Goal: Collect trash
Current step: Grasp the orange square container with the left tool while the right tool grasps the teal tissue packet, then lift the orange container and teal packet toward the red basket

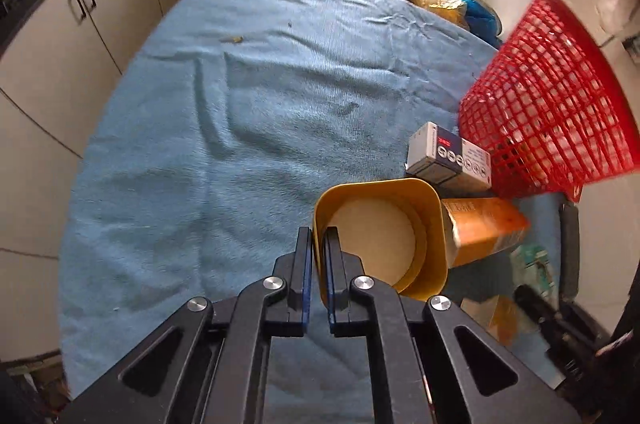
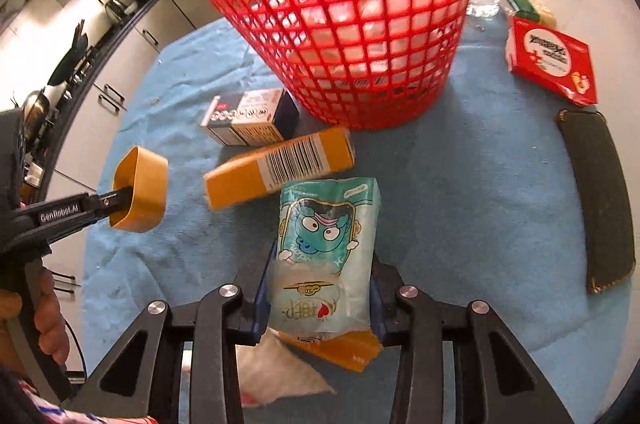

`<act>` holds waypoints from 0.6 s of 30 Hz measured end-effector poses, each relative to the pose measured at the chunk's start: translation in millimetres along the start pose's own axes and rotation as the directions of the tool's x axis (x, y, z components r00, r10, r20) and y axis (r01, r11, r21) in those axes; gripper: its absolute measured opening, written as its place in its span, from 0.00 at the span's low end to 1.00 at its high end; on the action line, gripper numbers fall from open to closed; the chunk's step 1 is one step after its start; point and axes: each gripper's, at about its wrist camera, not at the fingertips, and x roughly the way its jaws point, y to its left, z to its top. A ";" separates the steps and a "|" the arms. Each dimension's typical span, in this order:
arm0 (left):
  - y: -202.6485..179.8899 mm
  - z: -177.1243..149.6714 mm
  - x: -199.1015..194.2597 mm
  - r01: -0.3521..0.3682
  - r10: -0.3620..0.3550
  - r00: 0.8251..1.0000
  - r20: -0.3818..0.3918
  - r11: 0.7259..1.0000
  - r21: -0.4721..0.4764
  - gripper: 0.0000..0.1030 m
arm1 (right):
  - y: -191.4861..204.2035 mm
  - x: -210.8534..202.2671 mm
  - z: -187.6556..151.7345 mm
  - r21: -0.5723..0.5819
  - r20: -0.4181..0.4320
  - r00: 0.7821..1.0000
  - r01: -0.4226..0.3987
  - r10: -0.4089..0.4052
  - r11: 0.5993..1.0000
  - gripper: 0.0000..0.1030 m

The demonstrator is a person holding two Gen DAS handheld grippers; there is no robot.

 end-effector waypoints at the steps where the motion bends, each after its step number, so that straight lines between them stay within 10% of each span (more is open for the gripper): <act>1: 0.5 -2.3 -4.3 -0.004 0.004 1.000 0.009 1.000 0.010 0.05 | -1.3 -6.4 -2.4 0.005 0.009 1.000 -0.002 0.002 1.000 0.40; 18: -3.0 -56.8 -102.0 -0.048 0.038 0.986 0.161 0.997 0.053 0.05 | 16.3 -83.0 -43.7 0.012 0.136 0.991 -0.020 0.018 1.000 0.40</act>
